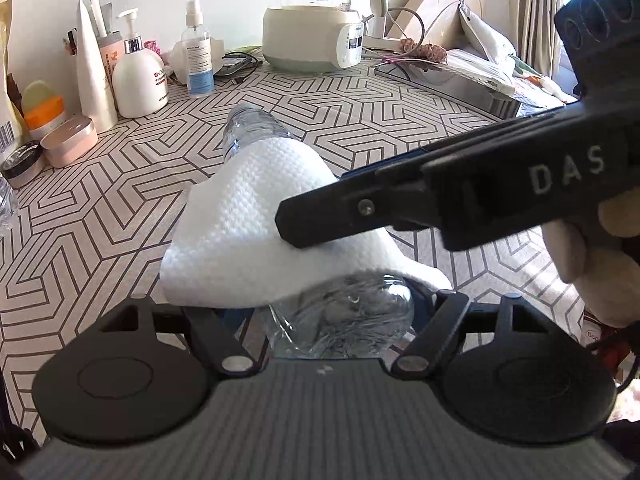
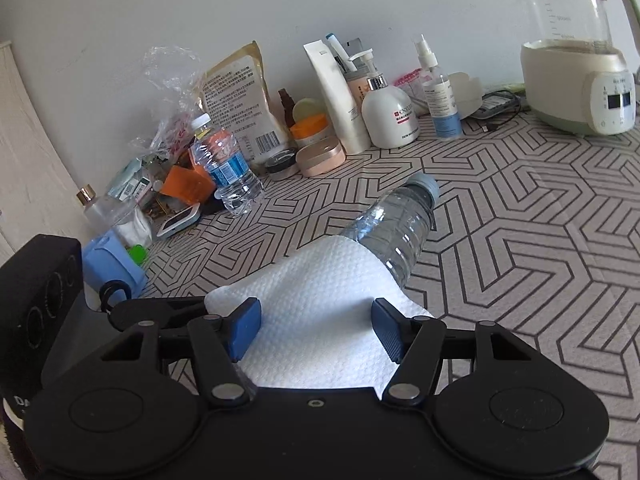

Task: Clean container
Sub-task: 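Wipe the towel along the bottle with the right tool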

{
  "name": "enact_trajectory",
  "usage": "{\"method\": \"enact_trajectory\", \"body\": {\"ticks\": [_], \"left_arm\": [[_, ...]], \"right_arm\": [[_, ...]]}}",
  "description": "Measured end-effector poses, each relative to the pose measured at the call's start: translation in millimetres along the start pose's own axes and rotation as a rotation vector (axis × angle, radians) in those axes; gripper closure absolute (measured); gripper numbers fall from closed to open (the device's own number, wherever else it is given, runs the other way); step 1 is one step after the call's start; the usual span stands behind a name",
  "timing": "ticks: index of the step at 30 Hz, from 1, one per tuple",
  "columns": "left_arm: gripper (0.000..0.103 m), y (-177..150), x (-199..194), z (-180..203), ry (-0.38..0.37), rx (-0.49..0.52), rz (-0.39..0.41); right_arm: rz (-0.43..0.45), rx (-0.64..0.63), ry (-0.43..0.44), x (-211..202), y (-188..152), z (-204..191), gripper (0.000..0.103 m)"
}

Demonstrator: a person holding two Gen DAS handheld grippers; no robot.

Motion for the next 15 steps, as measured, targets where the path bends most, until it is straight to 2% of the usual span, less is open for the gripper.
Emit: {"method": "enact_trajectory", "body": {"ticks": [15], "left_arm": [[0.029,1.4,-2.5,-6.4,-0.008,-0.015,0.007]], "right_arm": [[-0.003,0.076,0.021,11.3,12.0,13.5,0.037]]}}
Point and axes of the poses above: each gripper's, at about its wrist camera, not at the fingertips, and x roughly the way its jaws point, z to its right, y to its top, the point moved 3 cm from there along x, roughly the way its jaws point, and after that the axes turned 13 degrees about -y, right-handed, at the moved point
